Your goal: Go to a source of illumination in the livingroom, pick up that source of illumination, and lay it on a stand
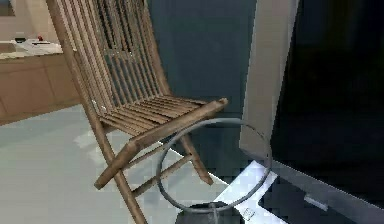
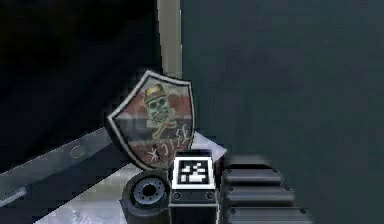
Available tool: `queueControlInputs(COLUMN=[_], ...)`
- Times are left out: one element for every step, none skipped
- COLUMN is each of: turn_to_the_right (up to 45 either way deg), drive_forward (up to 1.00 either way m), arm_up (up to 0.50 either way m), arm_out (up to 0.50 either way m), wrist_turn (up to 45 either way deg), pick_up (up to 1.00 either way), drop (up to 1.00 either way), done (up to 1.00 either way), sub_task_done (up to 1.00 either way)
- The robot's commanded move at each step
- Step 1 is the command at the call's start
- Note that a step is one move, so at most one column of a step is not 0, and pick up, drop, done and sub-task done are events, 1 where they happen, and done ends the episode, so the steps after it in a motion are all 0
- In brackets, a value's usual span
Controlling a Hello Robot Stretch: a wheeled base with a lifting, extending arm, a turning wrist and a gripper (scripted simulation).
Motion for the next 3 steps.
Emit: queueControlInputs(turn_to_the_right=[45.0, 45.0, 12.0], drive_forward=[0.00, 0.00, 0.00], arm_up=[0.00, 0.00, 0.00], arm_out=[0.00, 0.00, 0.00], wrist_turn=[0.0, 0.0, 0.0], pick_up=[0.00, 0.00, 0.00], drop=[0.00, 0.00, 0.00], done=[0.00, 0.00, 0.00], sub_task_done=[0.00, 0.00, 0.00])
